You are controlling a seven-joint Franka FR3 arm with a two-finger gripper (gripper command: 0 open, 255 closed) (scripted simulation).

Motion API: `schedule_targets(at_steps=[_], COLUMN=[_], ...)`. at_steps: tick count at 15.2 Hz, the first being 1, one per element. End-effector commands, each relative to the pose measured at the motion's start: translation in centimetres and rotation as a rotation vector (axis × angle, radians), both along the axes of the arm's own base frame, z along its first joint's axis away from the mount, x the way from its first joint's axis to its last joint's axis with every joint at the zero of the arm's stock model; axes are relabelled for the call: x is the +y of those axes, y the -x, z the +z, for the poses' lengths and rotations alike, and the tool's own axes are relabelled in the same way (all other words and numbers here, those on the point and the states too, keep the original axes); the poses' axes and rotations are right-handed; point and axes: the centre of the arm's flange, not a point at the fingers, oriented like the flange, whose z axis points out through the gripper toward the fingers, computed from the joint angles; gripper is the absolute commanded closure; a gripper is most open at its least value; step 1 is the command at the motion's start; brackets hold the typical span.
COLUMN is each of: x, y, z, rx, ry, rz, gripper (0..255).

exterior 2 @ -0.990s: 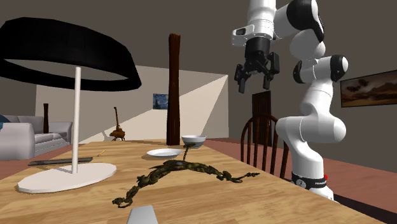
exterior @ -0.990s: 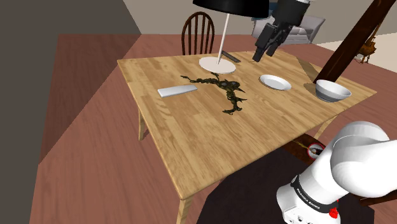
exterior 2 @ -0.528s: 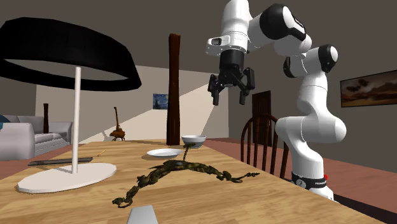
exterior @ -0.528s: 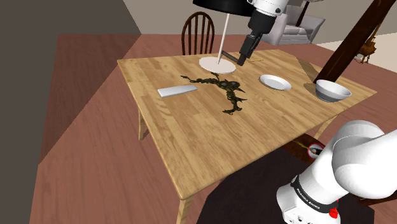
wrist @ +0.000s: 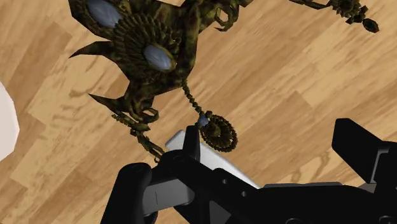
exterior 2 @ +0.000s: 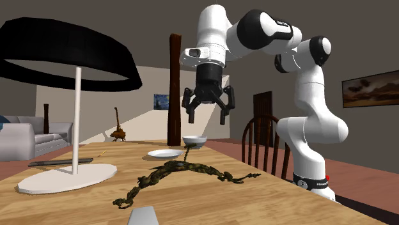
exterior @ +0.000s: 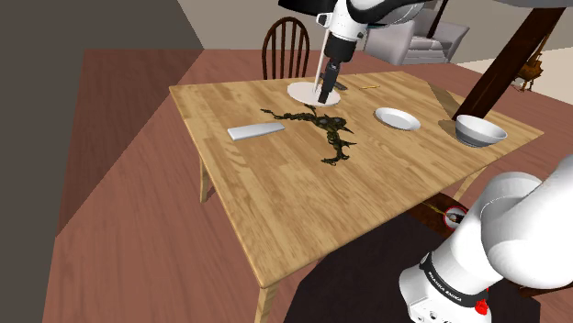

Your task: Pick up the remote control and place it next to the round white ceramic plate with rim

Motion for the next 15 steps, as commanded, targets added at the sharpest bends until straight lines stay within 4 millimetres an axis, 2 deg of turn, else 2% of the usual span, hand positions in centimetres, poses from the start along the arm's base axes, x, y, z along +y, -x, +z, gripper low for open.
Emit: schedule_targets(at_steps=[1, 8, 15], x=[-0.1, 1.7, 5.5], y=[-2.5, -10.4, -17.3], z=[-1.7, -7.0, -12.6], rx=[0.008, 0.038, 0.067], ry=[0.005, 0.020, 0.035], rz=[0.081, 0.349, 0.617], gripper=[0, 0, 0])
